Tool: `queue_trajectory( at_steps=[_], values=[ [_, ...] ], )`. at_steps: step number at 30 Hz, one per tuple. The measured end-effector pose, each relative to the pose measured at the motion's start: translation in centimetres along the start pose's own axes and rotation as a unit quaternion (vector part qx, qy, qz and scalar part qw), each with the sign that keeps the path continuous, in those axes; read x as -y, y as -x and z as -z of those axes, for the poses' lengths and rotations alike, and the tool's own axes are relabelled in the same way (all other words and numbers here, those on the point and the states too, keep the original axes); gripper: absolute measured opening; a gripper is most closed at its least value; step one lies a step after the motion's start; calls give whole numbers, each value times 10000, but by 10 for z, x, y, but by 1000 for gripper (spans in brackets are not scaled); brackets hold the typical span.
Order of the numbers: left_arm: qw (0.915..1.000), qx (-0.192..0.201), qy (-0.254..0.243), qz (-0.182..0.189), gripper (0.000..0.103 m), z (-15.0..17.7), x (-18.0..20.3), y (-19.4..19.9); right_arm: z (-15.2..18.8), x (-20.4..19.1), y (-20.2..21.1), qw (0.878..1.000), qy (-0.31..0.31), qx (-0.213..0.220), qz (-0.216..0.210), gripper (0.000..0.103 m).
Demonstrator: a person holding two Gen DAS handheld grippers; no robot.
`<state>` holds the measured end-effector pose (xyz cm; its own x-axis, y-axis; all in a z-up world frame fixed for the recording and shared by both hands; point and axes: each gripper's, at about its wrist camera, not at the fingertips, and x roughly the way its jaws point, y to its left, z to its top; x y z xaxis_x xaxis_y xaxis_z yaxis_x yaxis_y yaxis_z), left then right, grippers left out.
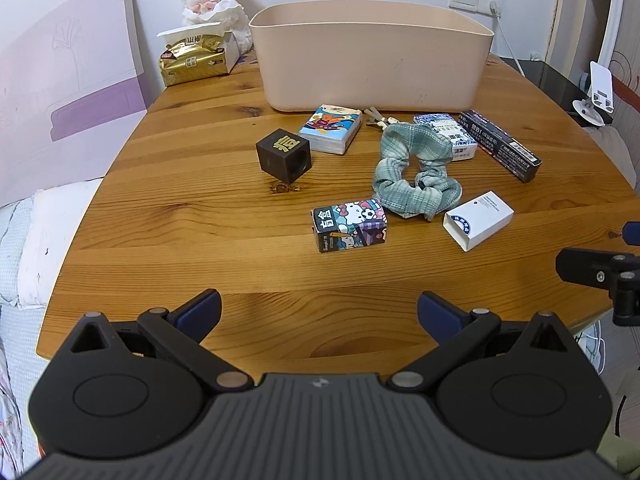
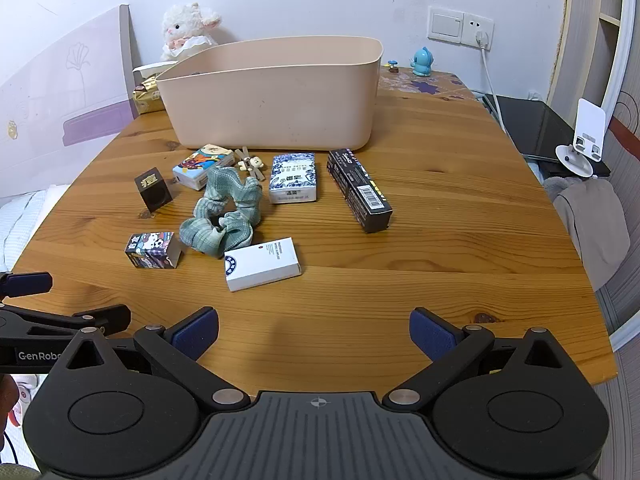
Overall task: Organize objects
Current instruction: 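Move both grippers toward the Hello Kitty box and white medicine box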
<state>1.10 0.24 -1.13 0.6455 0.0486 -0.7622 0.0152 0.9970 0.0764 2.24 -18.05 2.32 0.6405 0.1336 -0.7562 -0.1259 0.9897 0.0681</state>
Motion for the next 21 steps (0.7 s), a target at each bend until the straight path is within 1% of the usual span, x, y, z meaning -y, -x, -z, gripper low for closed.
queue_trajectory(
  at_steps=[21],
  values=[
    [10000, -7, 29, 14, 103, 0, -1, -1, -3, -2, -5, 10000, 7, -34, 30, 103]
  ],
)
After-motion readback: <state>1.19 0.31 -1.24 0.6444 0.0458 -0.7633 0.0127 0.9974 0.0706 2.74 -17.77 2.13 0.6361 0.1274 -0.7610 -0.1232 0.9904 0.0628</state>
